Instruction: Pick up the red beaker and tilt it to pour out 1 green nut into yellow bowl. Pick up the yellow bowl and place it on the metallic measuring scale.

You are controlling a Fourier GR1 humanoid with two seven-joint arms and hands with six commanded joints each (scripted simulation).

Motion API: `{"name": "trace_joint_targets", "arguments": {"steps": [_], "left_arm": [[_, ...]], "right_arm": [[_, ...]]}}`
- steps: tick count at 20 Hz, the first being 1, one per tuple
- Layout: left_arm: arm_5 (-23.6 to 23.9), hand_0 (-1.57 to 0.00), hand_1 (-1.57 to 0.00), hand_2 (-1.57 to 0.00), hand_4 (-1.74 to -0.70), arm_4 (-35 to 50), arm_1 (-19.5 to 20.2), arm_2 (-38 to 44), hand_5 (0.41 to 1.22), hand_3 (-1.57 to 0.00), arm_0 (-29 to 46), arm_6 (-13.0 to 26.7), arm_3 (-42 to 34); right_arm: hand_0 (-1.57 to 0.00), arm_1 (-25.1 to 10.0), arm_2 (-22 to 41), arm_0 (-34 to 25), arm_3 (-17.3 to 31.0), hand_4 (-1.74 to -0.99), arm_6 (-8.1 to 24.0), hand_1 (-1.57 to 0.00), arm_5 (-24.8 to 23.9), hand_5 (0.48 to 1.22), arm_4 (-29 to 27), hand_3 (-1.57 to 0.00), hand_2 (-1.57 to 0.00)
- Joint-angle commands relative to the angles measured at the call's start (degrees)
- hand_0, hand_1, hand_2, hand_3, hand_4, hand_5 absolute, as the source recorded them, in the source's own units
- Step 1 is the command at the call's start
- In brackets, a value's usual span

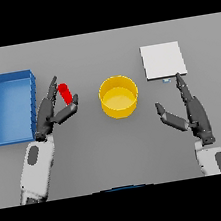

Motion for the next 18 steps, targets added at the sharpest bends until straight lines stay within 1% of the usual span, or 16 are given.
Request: {"name": "trace_joint_targets", "arguments": {"steps": [1, 2, 4, 6, 7, 8, 9, 11, 12, 13, 14, 15, 16, 17, 18], "left_arm": [[0.0, 0.0, 0.0, 0.0, -1.3, 0.0, 0.0, 0.3, 0.689, 0.0, -1.3, -0.3, 1.8], [0.3, 0.0, 0.0, 0.0, -1.3, -0.5, -0.2, 0.1, 0.691, 0.0, -1.9, -0.6, 2.7], [0.4, 0.0, 0.0, 0.0, -1.29, -0.3, -0.3, 0.7, 0.686, 0.0, -3.2, -0.8, 4.3], [0.3, 0.0, 0.0, 0.0, -1.29, -0.1, -0.1, 1.3, 0.683, 0.0, -5.3, -1.0, 6.7], [0.6, 0.0, 0.0, 0.0, -1.29, -0.3, -0.4, 1.3, 0.683, 0.0, -5.9, -0.9, 7.4], [0.5, 0.0, 0.0, 0.0, -1.29, -0.1, -0.6, 1.7, 0.683, 0.0, -7.5, -0.6, 8.9], [0.3, 0.0, 0.0, 0.0, -1.3, 0.2, -0.6, 1.9, 0.686, 0.0, -7.9, -1.5, 9.6], [0.1, 0.0, 0.0, 0.0, -1.32, 0.7, -1.0, 2.3, 0.692, 0.0, -8.4, -3.4, 10.9], [0.1, 0.0, 0.0, 0.0, -1.33, 1.1, -1.0, 2.9, 0.695, 0.0, -9.2, -3.9, 11.9], [0.6, 0.0, 0.0, 0.0, -1.34, 1.0, -1.3, 3.1, 0.698, 0.0, -9.9, -4.5, 13.3], [0.9, 0.0, 0.0, 0.0, -1.35, 1.3, -1.8, 3.5, 0.704, 0.0, -10.1, -4.9, 13.9], [0.8, 0.0, -0.03, -0.07, -1.38, 2.1, -1.7, 4.3, 0.724, -0.03, -9.9, -6.3, 14.0], [1.3, -0.12, -0.15, -0.18, -1.41, 2.7, -2.2, 5.0, 0.75, -0.12, -10.8, -6.3, 14.9], [1.5, -0.29, -0.33, -0.36, -1.45, 3.3, -2.5, 5.8, 0.783, -0.29, -11.6, -6.2, 16.2], [2.5, -0.44, -0.48, -0.52, -1.45, 3.1, -2.5, 6.1, 0.871, -0.55, -12.3, -4.8, 16.3]], "right_arm": [[0.0, 0.2, 0.1, -0.2, 0.1, -1.27, 0.0, 0.0, 0.0, 0.642, 0.0, 0.0, 0.0], [0.0, 0.1, 0.1, 0.0, 0.0, -1.272, -1.0, 0.0, 0.1, 0.644, -0.1, 0.0, 0.0], [0.0, -0.1, 0.1, 0.5, -0.6, -1.267, -0.9, 0.0, 0.1, 0.644, 0.0, 0.0, 0.0], [0.0, 0.3, 0.4, 0.5, -1.1, -1.269, -0.1, 0.0, 0.4, 0.642, -0.4, 0.0, 0.0], [0.0, 0.5, 0.6, 0.9, -1.4, -1.268, -0.6, 0.0, 0.2, 0.641, -0.2, 0.0, 0.0], [0.0, 0.8, 0.6, 0.5, -1.2, -1.265, 0.6, 0.0, 0.0, 0.638, 0.0, 0.0, 0.0], [0.0, 1.0, 0.5, 0.3, -0.8, -1.268, 0.9, 0.0, -0.2, 0.639, 0.0, 0.0, 0.0], [0.0, -0.3, -0.7, -0.1, -0.5, -1.264, 0.5, 0.0, 0.0, 0.64, -0.7, 0.0, 0.0], [0.0, 0.1, 0.0, 0.9, -1.3, -1.264, 0.1, 0.0, 0.0, 0.64, -0.2, 0.0, 0.0], [0.0, 0.0, -0.2, 0.9, -1.0, -1.263, -0.4, 0.0, -0.3, 0.64, -0.2, 0.0, 0.0], [0.0, 0.2, -0.2, 0.4, -0.9, -1.261, 0.2, 0.0, -0.4, 0.641, -0.1, 0.0, 0.0], [0.0, 0.0, -0.2, 0.5, -1.0, -1.259, -0.1, 0.0, -0.2, 0.642, -0.2, 0.0, 0.0], [0.0, 0.0, -0.4, 0.5, -0.8, -1.26, 0.0, 0.0, -0.3, 0.642, -0.3, 0.0, 0.0], [0.0, -0.1, 0.2, 1.4, -1.0, -1.258, -1.1, 0.0, -0.1, 0.644, 0.3, 0.0, 0.0], [0.0, -0.1, 0.0, 0.9, -1.1, -1.257, -0.5, 0.0, -0.1, 0.645, 0.1, 0.0, 0.0]]}}
